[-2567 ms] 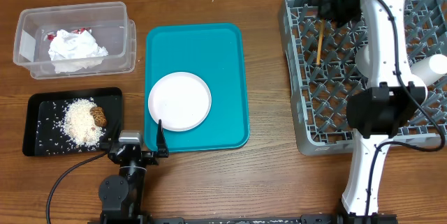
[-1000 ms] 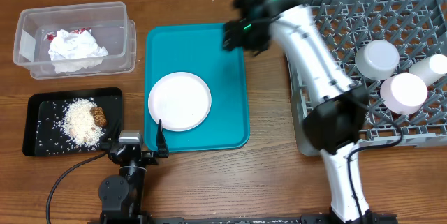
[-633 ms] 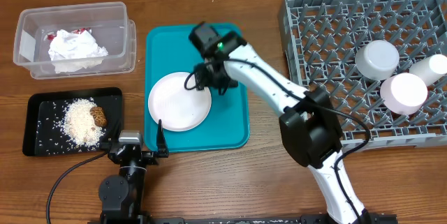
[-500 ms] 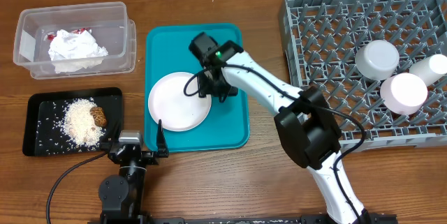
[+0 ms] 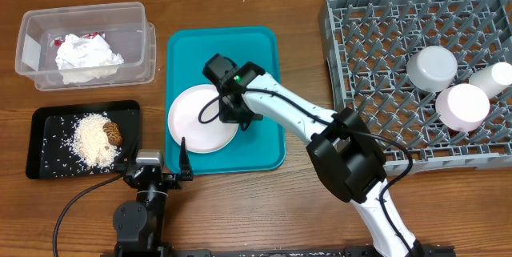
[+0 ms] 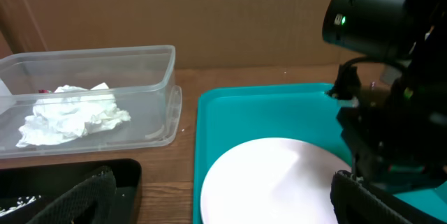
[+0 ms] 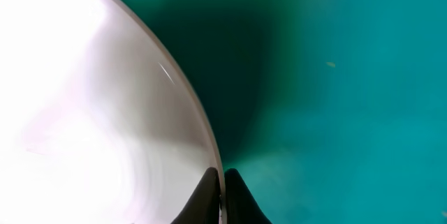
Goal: Sort waste into correct bins and load items into the dishwasher
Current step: 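Move the right gripper back and grasp the white plate's rim, then lift the white plate and carry it to the rack's back edge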
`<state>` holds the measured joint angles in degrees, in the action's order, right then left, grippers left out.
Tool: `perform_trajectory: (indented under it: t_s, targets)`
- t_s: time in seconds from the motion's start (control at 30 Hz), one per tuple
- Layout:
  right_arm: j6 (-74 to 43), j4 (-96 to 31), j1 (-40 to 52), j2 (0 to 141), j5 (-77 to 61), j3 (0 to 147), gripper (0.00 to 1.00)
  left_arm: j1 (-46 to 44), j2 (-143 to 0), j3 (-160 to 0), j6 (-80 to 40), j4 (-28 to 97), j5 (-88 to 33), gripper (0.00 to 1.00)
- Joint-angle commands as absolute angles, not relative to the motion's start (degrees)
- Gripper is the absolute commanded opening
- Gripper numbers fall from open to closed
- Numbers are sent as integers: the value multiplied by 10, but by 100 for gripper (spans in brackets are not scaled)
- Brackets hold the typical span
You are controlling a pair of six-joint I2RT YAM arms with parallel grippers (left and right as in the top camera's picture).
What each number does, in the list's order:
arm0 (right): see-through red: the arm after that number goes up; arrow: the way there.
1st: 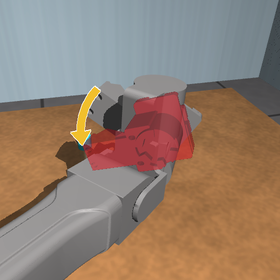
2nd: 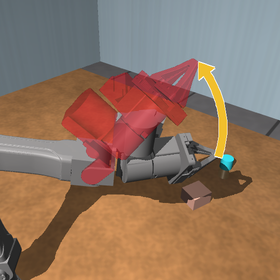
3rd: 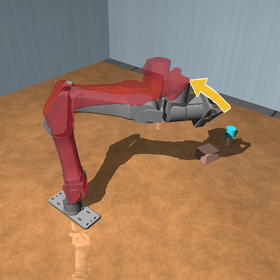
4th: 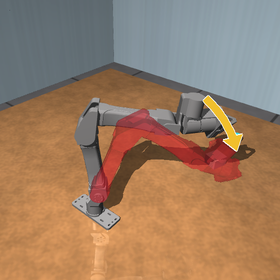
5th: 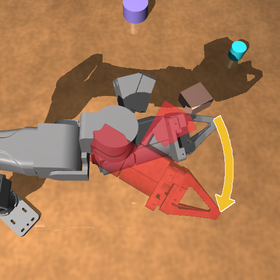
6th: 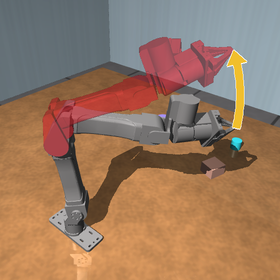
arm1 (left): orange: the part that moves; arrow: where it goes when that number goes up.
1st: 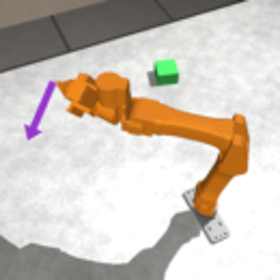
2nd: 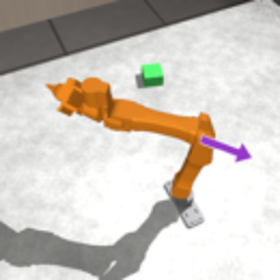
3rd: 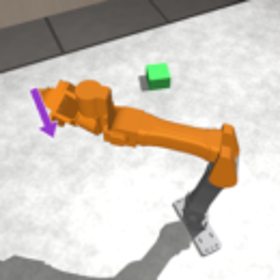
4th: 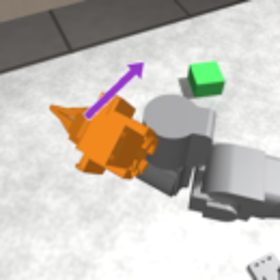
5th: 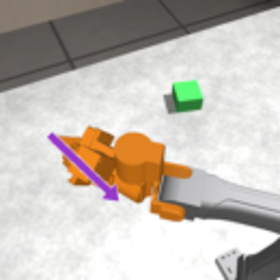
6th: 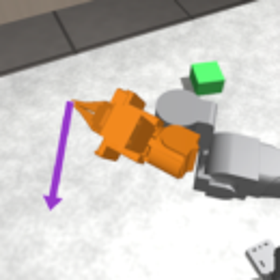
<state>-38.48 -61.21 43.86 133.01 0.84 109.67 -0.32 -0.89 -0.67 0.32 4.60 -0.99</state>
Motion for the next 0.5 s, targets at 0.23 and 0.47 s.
perform_trajectory:
  t_s: [0.23,0.47]
  targets:
    - [-353,-802,301,1250,162,1334,4,1,-3,-3,0,44,-5,100]
    - [-340,-862,158,1216,331,1453,4,1,-3,-3,0,44,-5,100]
